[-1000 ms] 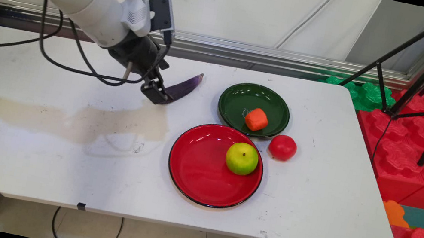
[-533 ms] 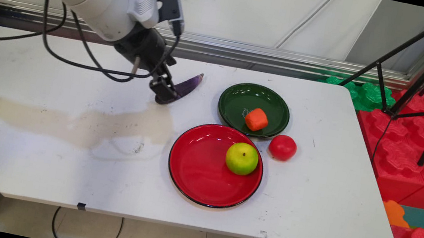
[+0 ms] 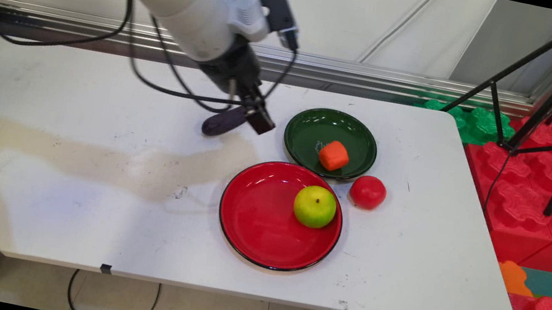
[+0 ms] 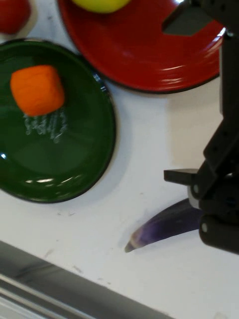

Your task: Pick up the mandarin from the green plate

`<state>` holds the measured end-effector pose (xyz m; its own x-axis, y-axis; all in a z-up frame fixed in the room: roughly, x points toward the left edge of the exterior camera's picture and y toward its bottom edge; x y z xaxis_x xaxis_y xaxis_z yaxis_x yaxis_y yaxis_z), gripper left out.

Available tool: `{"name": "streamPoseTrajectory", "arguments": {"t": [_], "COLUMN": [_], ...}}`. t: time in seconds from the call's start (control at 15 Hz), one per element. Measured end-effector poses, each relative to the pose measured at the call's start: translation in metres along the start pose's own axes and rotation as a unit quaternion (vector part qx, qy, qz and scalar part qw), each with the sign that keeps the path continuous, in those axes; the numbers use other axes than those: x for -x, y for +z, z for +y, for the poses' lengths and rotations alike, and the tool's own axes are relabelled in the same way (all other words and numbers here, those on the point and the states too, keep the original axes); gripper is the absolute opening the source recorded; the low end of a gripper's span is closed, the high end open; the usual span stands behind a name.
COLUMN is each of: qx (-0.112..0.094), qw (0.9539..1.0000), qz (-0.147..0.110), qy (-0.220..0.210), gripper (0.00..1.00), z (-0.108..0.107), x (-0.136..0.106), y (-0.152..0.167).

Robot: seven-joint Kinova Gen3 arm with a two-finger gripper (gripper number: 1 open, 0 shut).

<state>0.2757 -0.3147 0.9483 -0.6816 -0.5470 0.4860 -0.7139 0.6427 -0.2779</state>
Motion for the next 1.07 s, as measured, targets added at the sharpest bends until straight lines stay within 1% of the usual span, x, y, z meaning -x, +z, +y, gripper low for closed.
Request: {"name": "streamPoseTrajectory", "arguments": {"t": [0.4,0.67,1.07], "qx": [-0.015,-0.024,-0.025], "qw": [0.9996,0.999,0.9983], "qz": [-0.01,-0.019,-0.033], "qy": [-0.021,-0.033,-0.041], "gripper": [1.0,1.0,1.0], "z": [0.013,0.022,0.031], "x": [-0.034,-0.058,-0.079], "y": [0.034,0.071,0.121]}}
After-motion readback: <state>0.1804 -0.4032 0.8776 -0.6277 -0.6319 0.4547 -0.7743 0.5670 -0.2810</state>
